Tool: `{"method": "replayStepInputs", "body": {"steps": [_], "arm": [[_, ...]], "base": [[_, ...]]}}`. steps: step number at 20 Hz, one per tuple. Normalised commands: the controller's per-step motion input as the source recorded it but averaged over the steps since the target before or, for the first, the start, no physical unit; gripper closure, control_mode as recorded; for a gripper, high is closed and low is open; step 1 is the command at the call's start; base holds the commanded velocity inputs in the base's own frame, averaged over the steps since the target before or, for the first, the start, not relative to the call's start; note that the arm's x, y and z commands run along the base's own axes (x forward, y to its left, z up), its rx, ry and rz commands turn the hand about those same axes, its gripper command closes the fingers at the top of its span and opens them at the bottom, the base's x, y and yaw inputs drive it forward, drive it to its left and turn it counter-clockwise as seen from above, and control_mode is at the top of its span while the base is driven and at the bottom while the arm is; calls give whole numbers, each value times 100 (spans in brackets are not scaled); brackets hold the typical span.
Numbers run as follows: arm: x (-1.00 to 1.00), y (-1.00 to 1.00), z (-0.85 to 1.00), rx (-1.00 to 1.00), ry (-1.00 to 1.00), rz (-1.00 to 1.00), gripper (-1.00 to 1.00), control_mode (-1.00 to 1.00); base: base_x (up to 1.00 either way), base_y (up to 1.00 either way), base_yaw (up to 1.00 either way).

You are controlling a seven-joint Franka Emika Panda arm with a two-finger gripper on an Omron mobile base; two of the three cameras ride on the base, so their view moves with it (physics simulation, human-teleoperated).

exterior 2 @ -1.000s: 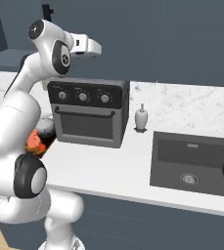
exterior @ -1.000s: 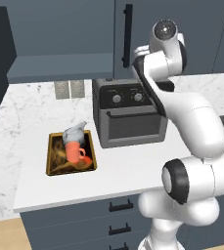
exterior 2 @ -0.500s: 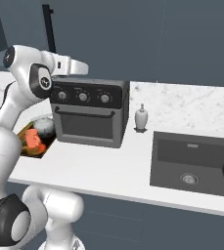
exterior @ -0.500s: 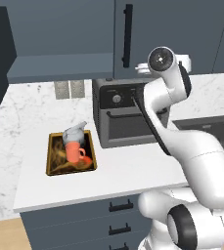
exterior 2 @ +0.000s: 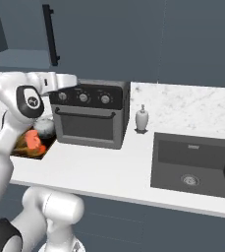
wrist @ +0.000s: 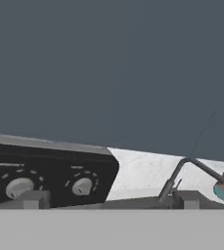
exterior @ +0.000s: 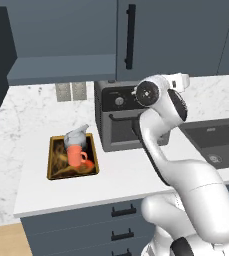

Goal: Pick the kettle from the counter and place it on the tray. Then pick the mug from the cabinet and place it on the tray. Then close the cabinet doors.

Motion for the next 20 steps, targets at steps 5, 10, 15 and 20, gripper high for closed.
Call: {"method": "replayStepInputs", "body": {"steps": [5,10,15,20], "arm": [[-39,62,-21,-29,0,-10,-100,-100],[-37,73,-4,-30,0,-9,-100,-100],[-15,52,-1,-21,0,-7,-100,-100],[1,3,-12,-9,0,0,-100,-100]], "base": [[0,0,0],[0,0,0],[0,0,0],[0,0,0]]}}
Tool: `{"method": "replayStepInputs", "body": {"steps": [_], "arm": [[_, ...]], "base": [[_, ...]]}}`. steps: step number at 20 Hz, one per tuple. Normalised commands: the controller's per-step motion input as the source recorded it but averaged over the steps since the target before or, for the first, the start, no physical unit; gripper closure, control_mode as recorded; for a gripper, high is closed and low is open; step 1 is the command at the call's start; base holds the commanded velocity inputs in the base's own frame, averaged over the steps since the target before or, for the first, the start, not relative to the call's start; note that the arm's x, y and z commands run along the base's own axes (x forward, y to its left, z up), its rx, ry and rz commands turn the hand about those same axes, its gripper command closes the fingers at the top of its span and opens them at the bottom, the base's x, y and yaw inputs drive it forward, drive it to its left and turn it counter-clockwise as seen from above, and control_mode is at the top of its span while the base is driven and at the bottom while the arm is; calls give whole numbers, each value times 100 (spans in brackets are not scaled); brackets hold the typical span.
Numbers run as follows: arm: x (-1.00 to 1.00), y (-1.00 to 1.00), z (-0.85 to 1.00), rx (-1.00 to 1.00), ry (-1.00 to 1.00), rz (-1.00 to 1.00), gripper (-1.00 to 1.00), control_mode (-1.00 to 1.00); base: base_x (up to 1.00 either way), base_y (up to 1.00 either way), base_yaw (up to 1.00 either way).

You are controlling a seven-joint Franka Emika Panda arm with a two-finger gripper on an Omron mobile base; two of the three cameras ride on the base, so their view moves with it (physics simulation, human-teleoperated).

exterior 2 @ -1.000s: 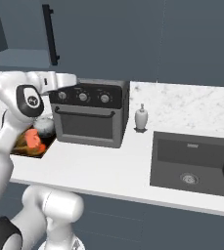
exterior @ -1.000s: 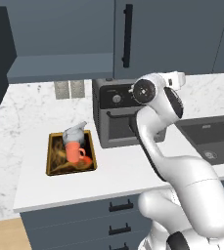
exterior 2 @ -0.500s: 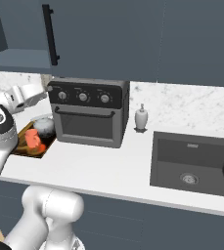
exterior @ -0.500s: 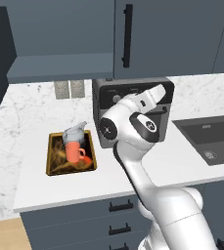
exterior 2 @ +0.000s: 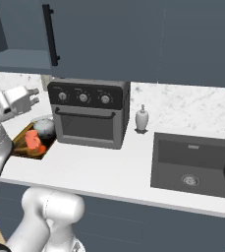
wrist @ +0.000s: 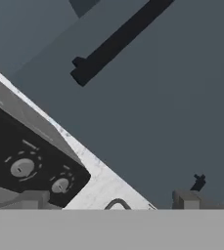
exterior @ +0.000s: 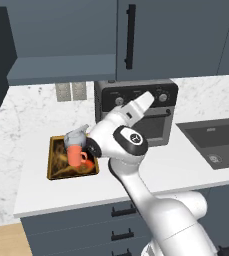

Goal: Pick the kettle from the counter and place it on the tray. Then pick the mug from the cabinet and place it on the tray. Then close the cabinet doors.

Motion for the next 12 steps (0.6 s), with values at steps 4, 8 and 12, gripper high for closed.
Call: {"method": "replayStepInputs", "body": {"steps": [4,8,12], "arm": [[-5,3,-7,-1,0,0,-100,-100],[-25,27,-1,-6,-1,0,-100,-100],[-30,46,0,-10,-1,0,-100,-100]], "base": [[0,0,0],[0,0,0],[0,0,0]]}}
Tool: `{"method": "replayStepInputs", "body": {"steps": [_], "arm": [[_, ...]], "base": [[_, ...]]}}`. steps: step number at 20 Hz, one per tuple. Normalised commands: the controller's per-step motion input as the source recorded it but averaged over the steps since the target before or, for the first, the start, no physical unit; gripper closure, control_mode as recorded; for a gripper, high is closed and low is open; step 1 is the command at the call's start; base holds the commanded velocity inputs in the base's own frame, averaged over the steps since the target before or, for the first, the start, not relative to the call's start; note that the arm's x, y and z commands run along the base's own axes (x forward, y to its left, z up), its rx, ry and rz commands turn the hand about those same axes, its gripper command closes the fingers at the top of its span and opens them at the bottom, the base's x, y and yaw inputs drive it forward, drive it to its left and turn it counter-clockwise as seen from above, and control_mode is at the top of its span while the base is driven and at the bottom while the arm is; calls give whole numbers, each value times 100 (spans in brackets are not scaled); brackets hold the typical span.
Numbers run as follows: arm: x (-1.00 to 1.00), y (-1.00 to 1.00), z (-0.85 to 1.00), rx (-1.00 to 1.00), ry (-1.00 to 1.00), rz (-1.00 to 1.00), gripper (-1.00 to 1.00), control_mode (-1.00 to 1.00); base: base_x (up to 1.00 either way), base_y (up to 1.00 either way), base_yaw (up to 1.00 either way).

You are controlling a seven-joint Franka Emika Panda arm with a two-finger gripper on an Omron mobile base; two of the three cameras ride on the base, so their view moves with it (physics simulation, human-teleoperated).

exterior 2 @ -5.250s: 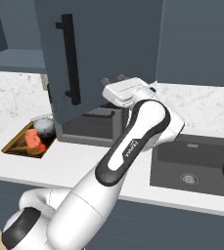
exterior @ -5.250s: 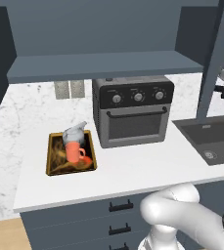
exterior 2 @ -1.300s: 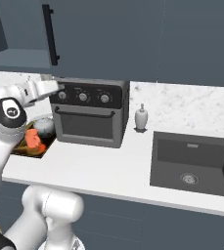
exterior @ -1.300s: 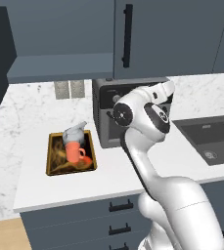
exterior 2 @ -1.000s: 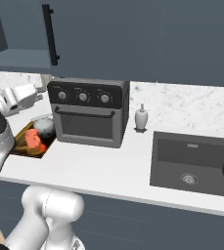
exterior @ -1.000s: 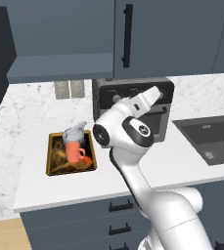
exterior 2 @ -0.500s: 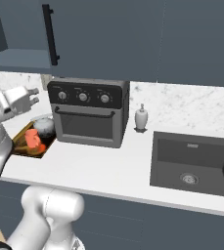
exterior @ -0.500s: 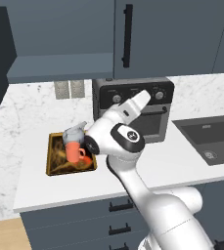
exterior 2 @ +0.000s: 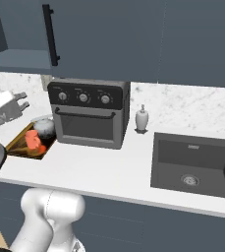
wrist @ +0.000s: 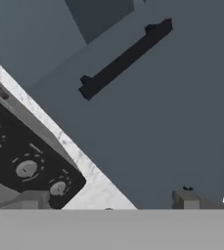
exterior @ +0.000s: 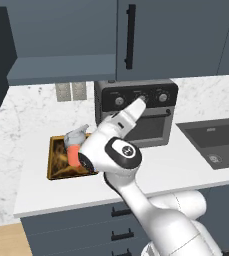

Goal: Pick the kettle from the counter and place it on the tray. Then pick the mug from the cabinet and place it on the tray. Then close the cabinet doors.

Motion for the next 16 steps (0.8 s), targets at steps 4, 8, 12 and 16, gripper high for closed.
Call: {"method": "replayStepInputs", "body": {"steps": [4,8,12,16], "arm": [[-35,58,13,-9,-15,-6,-100,-100],[-43,64,35,-5,-17,-3,-100,-100],[-29,74,23,-9,0,-3,-100,-100],[-10,90,2,-13,1,-6,-100,-100]], "base": [[0,0,0],[0,0,0],[0,0,0],[0,0,0]]}}
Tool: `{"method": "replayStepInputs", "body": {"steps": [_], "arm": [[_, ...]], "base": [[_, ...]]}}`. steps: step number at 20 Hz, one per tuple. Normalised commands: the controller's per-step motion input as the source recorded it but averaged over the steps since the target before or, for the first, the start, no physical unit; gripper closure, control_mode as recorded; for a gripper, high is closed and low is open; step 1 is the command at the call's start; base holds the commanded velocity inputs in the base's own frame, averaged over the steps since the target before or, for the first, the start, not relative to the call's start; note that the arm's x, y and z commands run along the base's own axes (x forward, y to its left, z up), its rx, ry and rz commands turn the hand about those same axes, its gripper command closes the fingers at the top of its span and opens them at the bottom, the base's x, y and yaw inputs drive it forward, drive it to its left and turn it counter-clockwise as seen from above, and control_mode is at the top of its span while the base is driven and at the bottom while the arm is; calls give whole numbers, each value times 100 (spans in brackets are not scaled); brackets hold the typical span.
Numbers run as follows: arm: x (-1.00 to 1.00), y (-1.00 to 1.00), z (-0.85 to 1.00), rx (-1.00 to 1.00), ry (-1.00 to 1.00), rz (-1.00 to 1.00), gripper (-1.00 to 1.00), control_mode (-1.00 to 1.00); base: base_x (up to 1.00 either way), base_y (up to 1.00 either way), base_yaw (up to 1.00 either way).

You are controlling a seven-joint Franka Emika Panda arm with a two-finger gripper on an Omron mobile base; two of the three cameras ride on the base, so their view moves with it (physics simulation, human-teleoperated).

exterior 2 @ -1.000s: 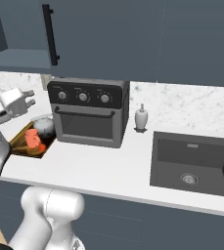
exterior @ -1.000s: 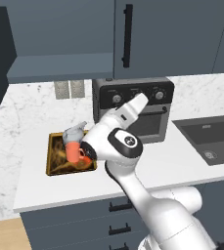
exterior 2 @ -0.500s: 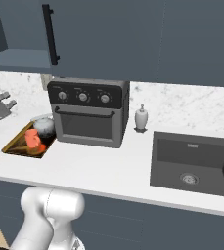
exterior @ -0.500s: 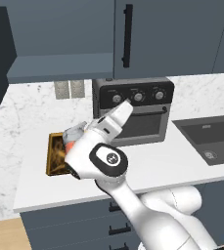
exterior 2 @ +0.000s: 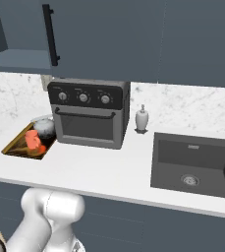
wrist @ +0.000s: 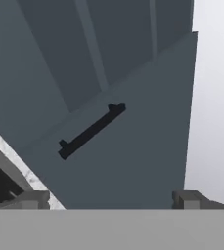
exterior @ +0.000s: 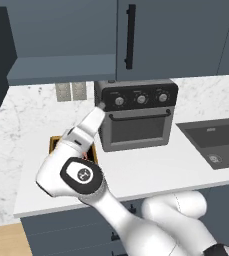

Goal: Pick the kettle from the counter and place it on the tray. Then pick the mug from the cabinet and place it on the tray. Then close the cabinet doors.

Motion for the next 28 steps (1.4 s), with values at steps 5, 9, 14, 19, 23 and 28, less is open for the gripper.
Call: {"method": "replayStepInputs", "body": {"steps": [5,9,14,19,23,28], "arm": [[-13,89,0,-10,2,-9,-100,-100],[-12,84,0,-8,6,-9,-100,-100],[0,65,-1,-12,13,-15,-100,-100],[2,52,-8,-24,14,-18,-100,-100],[18,18,-19,-18,18,-4,-100,-100],[21,4,-19,-9,10,0,-100,-100]], "base": [[0,0,0],[0,0,0],[0,0,0],[0,0,0],[0,0,0],[0,0,0]]}}
